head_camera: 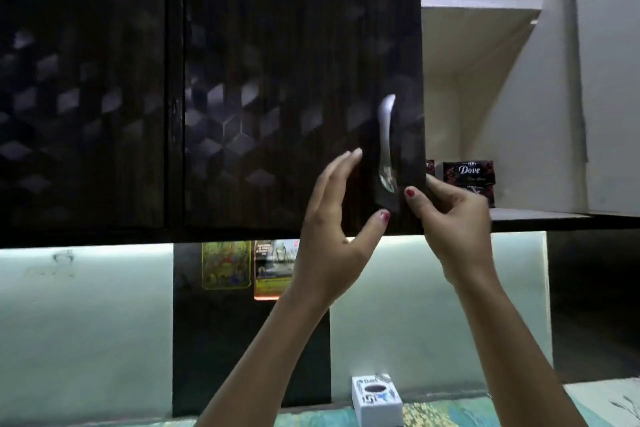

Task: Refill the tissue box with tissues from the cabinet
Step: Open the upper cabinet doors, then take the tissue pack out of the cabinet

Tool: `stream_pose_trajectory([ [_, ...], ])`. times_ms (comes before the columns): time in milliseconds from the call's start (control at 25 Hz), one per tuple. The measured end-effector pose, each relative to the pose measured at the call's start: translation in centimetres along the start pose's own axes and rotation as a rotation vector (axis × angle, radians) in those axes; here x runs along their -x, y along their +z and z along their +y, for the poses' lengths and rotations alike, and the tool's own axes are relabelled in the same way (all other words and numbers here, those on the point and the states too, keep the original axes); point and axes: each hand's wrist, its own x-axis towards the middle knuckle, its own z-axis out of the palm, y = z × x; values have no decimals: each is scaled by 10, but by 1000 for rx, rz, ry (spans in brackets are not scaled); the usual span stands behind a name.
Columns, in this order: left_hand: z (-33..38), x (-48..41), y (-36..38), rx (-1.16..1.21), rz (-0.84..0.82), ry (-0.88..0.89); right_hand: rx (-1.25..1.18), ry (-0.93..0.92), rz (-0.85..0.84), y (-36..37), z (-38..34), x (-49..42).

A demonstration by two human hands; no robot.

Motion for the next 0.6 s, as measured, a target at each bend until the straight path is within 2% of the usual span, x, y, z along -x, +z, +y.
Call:
stream_pose_trajectory([
  [120,34,7,-8,71,101,79,-178,-117,-136,-8,-59,46],
  [280,58,25,-53,0,181,120,-497,-11,-281,-6,-83,81],
  [480,79,42,-119,12,263,97,-609,34,-410,37,-94,88],
  [600,92,51,-150,-167,370,51,-681,72,-490,65,-101,89],
])
